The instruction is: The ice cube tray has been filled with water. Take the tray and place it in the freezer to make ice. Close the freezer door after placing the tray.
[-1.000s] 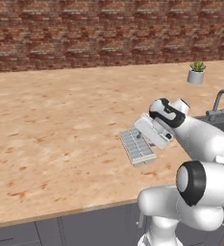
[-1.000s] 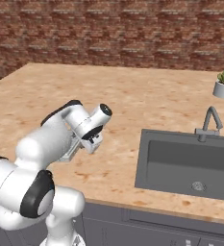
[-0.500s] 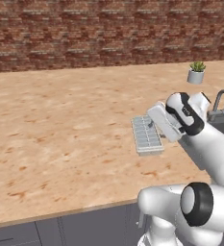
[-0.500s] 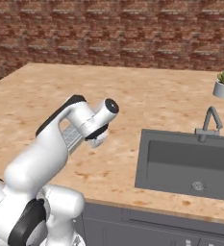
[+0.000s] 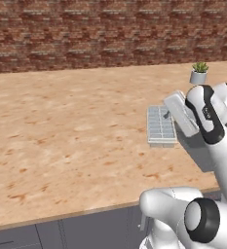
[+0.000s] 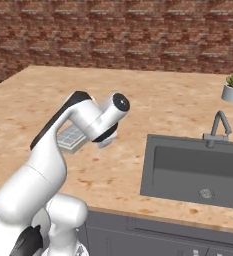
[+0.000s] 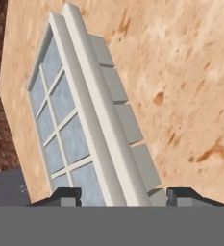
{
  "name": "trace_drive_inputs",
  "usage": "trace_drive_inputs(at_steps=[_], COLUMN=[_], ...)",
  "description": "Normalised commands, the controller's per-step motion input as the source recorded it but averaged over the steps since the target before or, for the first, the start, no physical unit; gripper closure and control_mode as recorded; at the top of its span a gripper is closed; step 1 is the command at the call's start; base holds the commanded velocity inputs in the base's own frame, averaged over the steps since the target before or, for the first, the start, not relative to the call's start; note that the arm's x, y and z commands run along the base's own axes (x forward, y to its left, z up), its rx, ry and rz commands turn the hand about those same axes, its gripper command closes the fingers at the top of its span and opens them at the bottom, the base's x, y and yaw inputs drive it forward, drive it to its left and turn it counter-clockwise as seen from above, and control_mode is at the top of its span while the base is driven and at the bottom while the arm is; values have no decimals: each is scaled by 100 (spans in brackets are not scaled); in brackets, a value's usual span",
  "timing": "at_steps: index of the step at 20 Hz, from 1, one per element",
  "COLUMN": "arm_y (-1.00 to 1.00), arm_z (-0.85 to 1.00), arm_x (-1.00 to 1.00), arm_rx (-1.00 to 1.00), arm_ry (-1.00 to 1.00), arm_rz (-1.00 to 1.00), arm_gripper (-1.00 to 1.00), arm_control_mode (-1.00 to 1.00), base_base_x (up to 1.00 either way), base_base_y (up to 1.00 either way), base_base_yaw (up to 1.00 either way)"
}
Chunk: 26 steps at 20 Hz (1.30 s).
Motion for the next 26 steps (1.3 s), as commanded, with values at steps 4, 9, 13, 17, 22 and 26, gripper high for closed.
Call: trace_drive_inputs(at_steps=[4,9,13,17,22,26], arm_y=[-27,-12,0,-1,1,0], arm_z=[48,35,18,5,0,0], arm_x=[-29,-33,-32,-13,0,0], arm_rx=[0,0,0,0,0,0], arm_ry=[-9,-12,-6,1,4,2], arm_rz=[-4,-1,0,-2,0,0], arm_gripper=[100,100,100,100,100,100], arm_control_mode=[-100,-100,-100,-100,-100,100], base_base_x=[0,0,0,0,0,-7], base_base_y=[0,0,0,0,0,0], base_base_yaw=[0,0,0,0,0,0])
